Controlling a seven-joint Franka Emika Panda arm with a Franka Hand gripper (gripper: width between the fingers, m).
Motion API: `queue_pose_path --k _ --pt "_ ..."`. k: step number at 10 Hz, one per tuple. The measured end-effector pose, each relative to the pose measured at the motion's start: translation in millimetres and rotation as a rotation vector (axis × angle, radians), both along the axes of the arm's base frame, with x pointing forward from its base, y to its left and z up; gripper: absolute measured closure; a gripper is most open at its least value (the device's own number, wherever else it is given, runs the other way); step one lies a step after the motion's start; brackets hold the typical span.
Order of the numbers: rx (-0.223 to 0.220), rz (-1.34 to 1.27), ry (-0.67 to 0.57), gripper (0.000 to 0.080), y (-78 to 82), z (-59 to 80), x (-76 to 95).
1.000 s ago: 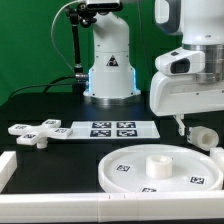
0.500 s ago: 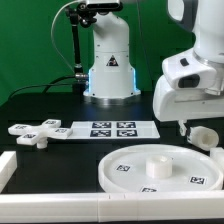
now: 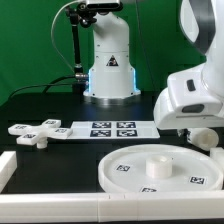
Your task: Assemble round table
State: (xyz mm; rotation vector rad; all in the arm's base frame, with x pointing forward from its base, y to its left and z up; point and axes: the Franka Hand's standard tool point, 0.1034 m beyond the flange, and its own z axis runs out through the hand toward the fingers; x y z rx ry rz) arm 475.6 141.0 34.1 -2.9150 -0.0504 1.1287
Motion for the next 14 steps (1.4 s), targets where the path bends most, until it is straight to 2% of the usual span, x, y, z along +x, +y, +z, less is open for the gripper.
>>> queue_pose_path --k 2,3,7,8,9,10,11,14 --pt "-0.008 0.014 0.149 0.0150 0.7 -7.6 -2.9" --pt "-0.009 0.018 0.184 0.0150 1.7 -13.3 -3.2" --pt "-0.017 0.014 0.171 0.0150 7.2 -27.7 -8.6" --pt "-0.016 0.013 0.166 0.0193 7.2 -30.0 -9.6" --pt "-0.017 0.015 0.169 0.0193 7.6 -30.7 -11.2" --pt "-0.016 0.018 0.170 0.0349 8.9 -30.7 -11.8" --pt "-0.016 0.018 0.170 0.0392 8.9 -30.7 -11.8" --pt "-0.008 0.026 0.168 0.0392 8.3 -29.1 -10.7"
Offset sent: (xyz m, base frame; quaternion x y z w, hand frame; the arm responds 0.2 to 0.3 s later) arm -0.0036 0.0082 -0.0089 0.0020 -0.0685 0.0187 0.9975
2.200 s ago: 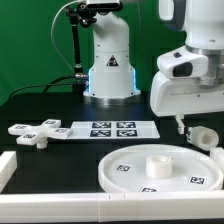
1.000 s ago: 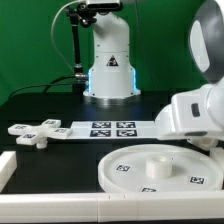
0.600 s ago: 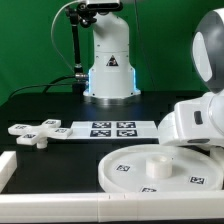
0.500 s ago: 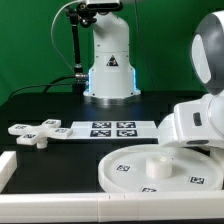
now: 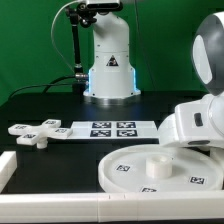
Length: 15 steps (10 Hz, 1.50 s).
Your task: Assemble round table
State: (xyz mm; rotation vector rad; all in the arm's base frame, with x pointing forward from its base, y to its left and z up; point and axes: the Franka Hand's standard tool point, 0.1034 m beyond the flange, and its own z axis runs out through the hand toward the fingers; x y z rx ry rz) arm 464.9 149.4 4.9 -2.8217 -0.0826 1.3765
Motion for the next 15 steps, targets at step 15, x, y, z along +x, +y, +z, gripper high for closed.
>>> queue_pose_path --k 15 --pt "0.155 0.046 -0.653 0.0390 -52.2 114.5 89.1"
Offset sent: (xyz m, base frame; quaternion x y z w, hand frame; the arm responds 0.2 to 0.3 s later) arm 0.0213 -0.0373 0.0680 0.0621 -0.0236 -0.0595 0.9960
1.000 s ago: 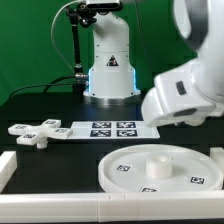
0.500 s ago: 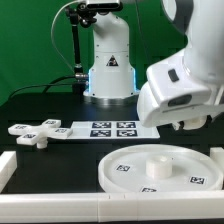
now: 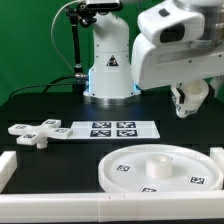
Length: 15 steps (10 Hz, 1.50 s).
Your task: Assemble round table
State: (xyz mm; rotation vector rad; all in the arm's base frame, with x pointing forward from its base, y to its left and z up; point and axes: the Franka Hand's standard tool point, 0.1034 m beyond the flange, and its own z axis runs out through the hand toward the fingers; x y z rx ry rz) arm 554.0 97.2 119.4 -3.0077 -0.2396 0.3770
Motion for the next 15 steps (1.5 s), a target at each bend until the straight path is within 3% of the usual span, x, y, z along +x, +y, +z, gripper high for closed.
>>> queue_pose_path --k 3,4,6,7,8,9,10,11,13,15 --pt "0.004 -0.003 -0.236 0.0390 -7.8 -2.7 7.0" --pt "0.007 0.025 -0.289 0.0390 -18.4 -3.6 13.4" --pt "0.010 0.070 -0.393 0.0390 -35.5 16.3 38.6" --pt "0.005 0.059 -0.493 0.0390 -35.8 13.0 41.8" --pt "0.001 0.063 -0.516 0.0390 -37.7 6.8 35.4" --pt "-0.010 0.068 -0.614 0.0390 -42.4 9.1 41.9" --pt "-0.025 0.071 -0.693 0.0390 -46.1 -0.3 37.1" --pt "-0.021 0.075 -0.640 0.0390 -46.0 -8.6 29.6" --pt "-0.025 0.073 -0.649 0.0390 -49.3 -7.3 31.1" --pt "-0.027 0.073 -0.632 0.0390 -51.6 -14.5 22.2"
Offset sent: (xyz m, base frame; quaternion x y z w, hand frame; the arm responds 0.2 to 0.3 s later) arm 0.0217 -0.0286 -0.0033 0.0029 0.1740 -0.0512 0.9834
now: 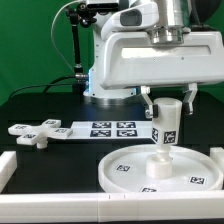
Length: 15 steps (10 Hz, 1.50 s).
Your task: Assemble round table
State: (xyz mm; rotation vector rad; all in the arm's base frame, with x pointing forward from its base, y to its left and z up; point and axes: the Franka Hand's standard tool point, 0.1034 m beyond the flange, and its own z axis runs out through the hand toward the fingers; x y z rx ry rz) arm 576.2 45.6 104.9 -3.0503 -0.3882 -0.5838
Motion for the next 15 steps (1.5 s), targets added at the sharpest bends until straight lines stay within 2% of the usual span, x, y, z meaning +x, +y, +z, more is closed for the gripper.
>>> queue_pose_path --k 2,5,10,15 --pt "-0.002 0.000 0.007 0.0390 -1.5 -3.5 -3.1" --pt "-0.002 -0.002 0.003 0.0390 -2.2 -5.8 1.5" --pt "-0.003 -0.002 0.010 0.0390 -1.8 -21.6 -2.7" --pt "-0.006 -0.004 -0.022 0.0380 -2.3 -22.4 -2.1"
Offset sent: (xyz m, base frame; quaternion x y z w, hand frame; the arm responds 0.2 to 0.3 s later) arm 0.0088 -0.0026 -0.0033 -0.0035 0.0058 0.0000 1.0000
